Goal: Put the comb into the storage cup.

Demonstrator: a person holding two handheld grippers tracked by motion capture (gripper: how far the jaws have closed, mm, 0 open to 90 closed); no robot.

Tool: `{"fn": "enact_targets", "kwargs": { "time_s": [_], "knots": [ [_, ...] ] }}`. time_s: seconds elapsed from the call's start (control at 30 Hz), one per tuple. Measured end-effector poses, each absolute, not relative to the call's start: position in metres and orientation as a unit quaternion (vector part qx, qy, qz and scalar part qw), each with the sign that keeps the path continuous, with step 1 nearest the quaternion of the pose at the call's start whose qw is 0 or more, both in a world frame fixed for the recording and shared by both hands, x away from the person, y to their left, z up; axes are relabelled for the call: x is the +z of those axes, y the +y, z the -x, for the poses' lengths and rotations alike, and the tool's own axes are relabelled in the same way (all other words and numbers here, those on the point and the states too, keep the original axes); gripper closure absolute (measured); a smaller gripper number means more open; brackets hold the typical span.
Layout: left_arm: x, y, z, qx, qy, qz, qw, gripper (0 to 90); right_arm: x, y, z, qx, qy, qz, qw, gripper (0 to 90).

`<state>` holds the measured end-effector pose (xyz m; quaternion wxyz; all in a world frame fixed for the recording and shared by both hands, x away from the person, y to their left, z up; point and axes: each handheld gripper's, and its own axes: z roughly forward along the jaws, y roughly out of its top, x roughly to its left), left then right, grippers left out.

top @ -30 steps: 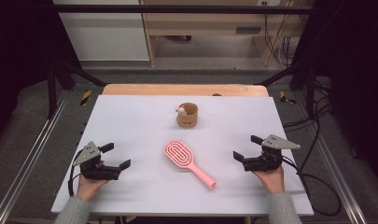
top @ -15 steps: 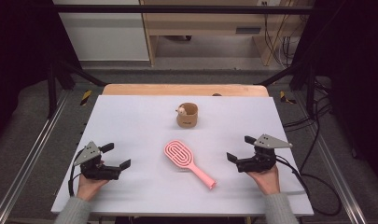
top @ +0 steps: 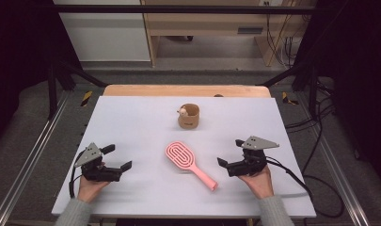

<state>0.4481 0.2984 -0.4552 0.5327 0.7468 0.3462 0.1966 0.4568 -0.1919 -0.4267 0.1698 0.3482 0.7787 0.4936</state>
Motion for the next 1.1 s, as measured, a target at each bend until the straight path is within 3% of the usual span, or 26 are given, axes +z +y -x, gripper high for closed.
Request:
{"fn": "enact_targets", "kwargs": {
  "time_s": [1.1],
  "knots": [
    [-0.456,0.300,-0.449,0.196,0.350,-0.746,0.532,0.0,-0.433,-0.135,-0.460,0.445,0.823,-0.326,0.139,0.4]
  ]
}}
